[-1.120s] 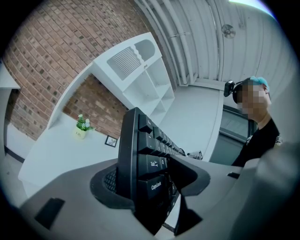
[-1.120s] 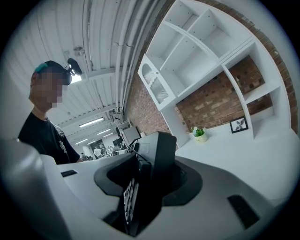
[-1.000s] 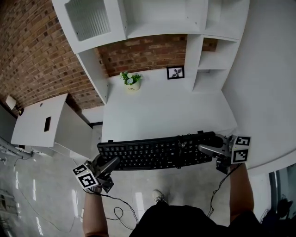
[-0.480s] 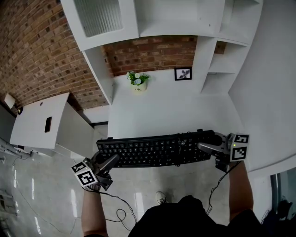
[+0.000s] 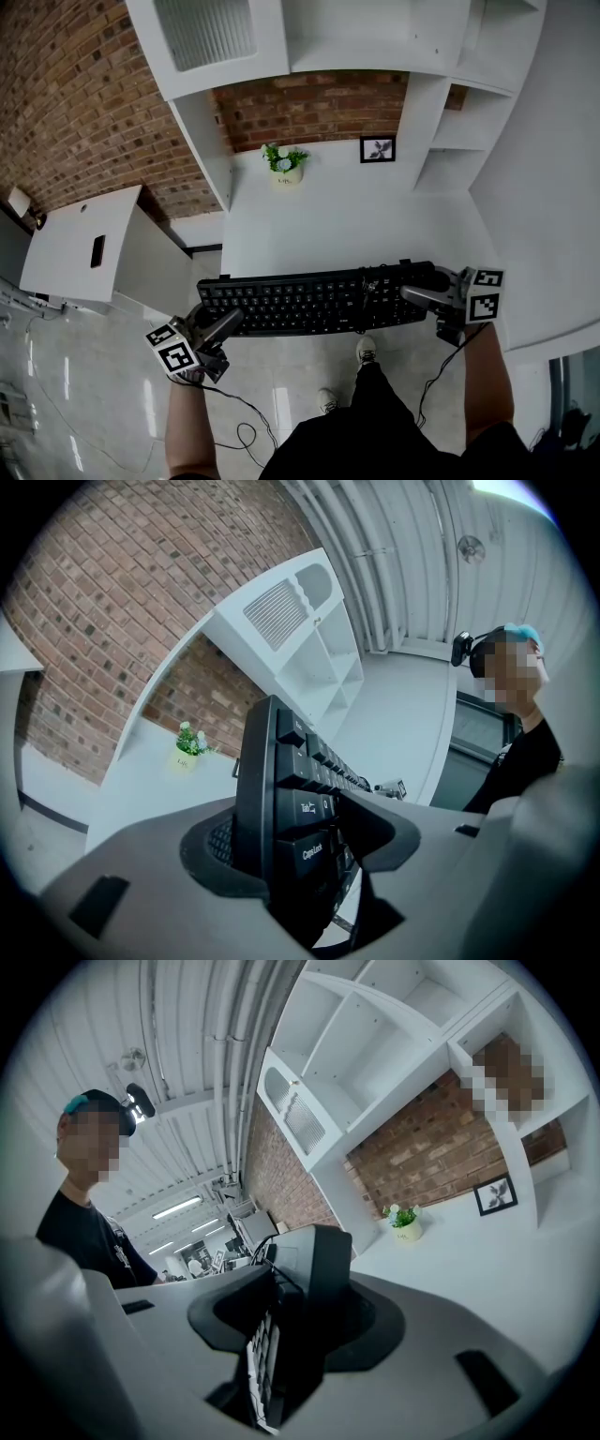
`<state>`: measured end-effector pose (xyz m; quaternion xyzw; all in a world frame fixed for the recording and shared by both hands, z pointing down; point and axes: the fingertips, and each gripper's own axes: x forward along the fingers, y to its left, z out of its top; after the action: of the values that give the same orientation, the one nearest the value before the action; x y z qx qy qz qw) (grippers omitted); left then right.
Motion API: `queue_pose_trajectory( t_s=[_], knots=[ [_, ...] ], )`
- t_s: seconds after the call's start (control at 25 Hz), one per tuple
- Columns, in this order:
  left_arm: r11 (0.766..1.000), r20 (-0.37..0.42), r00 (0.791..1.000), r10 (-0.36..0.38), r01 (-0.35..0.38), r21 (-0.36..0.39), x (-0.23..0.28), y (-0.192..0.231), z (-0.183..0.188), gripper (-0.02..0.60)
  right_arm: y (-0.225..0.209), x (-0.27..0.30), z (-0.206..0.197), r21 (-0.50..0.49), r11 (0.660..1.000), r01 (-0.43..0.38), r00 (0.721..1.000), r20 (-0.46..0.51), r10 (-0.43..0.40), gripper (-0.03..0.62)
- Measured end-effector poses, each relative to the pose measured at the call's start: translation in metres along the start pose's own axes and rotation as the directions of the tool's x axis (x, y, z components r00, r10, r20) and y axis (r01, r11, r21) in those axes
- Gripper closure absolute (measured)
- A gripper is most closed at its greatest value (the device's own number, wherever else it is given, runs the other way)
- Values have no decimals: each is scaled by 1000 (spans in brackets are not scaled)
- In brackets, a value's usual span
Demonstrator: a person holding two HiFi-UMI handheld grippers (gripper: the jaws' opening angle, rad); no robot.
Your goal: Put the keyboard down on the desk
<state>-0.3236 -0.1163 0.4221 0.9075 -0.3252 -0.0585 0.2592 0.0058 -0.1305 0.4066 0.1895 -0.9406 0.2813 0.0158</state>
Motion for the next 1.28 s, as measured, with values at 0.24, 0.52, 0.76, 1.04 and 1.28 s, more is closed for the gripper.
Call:
queue_pose_trajectory(
  t_s=[0.24, 0.52, 0.76, 1.04, 1.28],
  knots=[
    [1000, -17, 1000, 17, -18, -12, 22, 22, 6, 314, -31, 9, 9, 29, 1000, -4, 1000, -4, 4, 414],
    [998, -36, 998, 48, -49, -34, 67, 56, 15, 311, -89, 20, 27, 65, 998, -18, 1000, -17, 19, 414],
    [995, -60, 996, 71, -75, -68, 105, 91, 21, 308, -140, 33, 42, 107, 994, -17, 999, -38, 21, 414],
    [988, -85, 991, 105, -114, -101, 154, 140, 22, 302, -210, 50, 55, 156, 988, -19, 997, -64, 29, 414],
    [980, -112, 986, 123, -138, -141, 164, 157, 20, 296, -226, 58, 56, 201, 980, 4, 995, -96, 16, 413]
  ],
)
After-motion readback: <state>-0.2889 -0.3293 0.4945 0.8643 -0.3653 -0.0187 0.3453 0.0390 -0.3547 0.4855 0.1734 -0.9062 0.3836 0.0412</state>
